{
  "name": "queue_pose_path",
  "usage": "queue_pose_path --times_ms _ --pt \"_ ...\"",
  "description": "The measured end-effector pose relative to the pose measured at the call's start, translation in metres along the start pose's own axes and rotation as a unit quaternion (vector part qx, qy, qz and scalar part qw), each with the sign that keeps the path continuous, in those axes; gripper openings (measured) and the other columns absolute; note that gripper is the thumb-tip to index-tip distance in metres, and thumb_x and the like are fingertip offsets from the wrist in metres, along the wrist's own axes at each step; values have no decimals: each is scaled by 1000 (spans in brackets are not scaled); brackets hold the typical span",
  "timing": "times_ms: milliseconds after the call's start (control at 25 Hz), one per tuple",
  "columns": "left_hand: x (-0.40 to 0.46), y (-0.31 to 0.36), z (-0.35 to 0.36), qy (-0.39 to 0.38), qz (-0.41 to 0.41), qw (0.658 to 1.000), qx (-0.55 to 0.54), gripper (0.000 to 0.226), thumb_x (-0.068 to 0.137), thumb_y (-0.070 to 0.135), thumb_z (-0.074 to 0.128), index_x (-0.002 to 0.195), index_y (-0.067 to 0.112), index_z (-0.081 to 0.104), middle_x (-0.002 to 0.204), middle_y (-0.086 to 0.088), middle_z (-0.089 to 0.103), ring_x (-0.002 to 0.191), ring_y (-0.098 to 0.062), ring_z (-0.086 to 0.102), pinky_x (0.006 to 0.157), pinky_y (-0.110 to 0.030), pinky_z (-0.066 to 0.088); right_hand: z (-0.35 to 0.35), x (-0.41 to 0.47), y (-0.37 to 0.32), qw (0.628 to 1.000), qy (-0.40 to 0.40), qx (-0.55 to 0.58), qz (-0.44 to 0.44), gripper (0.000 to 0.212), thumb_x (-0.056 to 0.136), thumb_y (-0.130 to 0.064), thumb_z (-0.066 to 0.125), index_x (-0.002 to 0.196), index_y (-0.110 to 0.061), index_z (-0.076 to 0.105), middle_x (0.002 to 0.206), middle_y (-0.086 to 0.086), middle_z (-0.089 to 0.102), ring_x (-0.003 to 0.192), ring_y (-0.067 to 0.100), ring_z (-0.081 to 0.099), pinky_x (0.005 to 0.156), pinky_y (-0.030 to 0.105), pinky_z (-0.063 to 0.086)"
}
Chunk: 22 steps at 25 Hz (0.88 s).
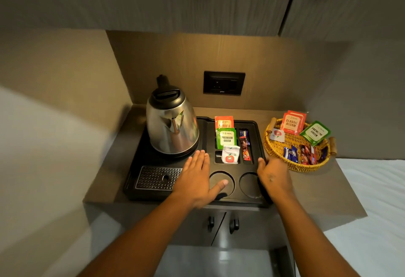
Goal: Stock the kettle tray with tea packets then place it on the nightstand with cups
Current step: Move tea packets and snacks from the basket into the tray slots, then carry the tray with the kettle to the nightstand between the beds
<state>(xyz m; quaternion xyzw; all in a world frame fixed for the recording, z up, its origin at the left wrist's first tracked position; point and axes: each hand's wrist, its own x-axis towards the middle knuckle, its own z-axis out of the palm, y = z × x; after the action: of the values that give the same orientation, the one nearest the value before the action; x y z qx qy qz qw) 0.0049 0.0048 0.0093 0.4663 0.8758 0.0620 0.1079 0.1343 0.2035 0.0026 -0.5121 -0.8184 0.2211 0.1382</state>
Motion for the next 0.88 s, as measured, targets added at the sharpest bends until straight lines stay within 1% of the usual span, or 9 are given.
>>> queue_pose_path --times_ms 80,160,240,320,360,480,560,800,880 --pt "-7 2 -7 2 13 999 -49 97 89 78 18 156 9 2 164 -8 -2 150 -20 -8 123 -41 4 1 -5 -1 1000 7 13 -3 34 95 -33 49 95 -4 65 84 19 66 77 36 63 62 31 41" --pt "-25 -13 -14 74 9 987 -146 83 92 70 31 153 14 25 159 -4 27 147 -18 20 119 -37 22 2 -4 -2 1000 0 21 -1 35 96 -34 47 96 -4 65 87 20 66 80 37 63 63 32 41" --pt "-42 -47 -23 207 -8 964 -166 51 92 53 48 127 17 57 127 -2 59 117 -15 52 100 -37 48 4 0 -4 1000 1 22 -3 37 96 -34 46 94 -1 65 86 21 66 78 37 63 62 32 40" --pt "-43 -95 -32 305 -86 937 -146 19 88 24 61 100 9 64 99 -9 61 93 -22 55 81 -45 53 4 5 -7 1000 0 19 -1 40 97 -33 44 89 0 65 84 22 66 74 35 61 61 32 39" --pt "-38 -117 -39 312 -148 928 -137 13 87 14 63 97 5 64 97 -13 60 92 -27 56 81 -46 51 5 6 -10 1000 -4 21 2 42 98 -34 42 85 -1 64 82 21 66 71 33 59 61 32 39" --pt "-4 -148 -58 152 -313 931 -114 33 99 27 54 115 -1 61 110 -20 62 101 -33 60 86 -40 49 7 9 -12 999 -2 28 22 42 98 -37 41 73 -7 58 69 14 59 61 28 53 58 32 40" --pt "15 -152 -60 61 -349 923 -151 47 104 37 41 124 -3 56 122 -24 59 111 -35 59 92 -39 48 7 13 -14 999 -3 29 38 41 98 -37 42 70 -9 54 64 9 52 58 25 49 55 30 38" --pt "32 -166 -48 45 -381 912 -146 42 105 26 33 142 6 41 133 -18 54 119 -33 55 92 -41 50 14 25 -31 994 26 55 88 41 98 -33 47 82 3 60 73 15 53 66 29 48 61 34 38" --pt "31 -163 -47 73 -383 897 -207 36 103 22 40 131 5 56 124 -17 63 112 -33 60 89 -40 51 15 24 -36 993 38 57 99 40 98 -32 47 81 1 60 68 10 48 64 26 46 61 34 37"
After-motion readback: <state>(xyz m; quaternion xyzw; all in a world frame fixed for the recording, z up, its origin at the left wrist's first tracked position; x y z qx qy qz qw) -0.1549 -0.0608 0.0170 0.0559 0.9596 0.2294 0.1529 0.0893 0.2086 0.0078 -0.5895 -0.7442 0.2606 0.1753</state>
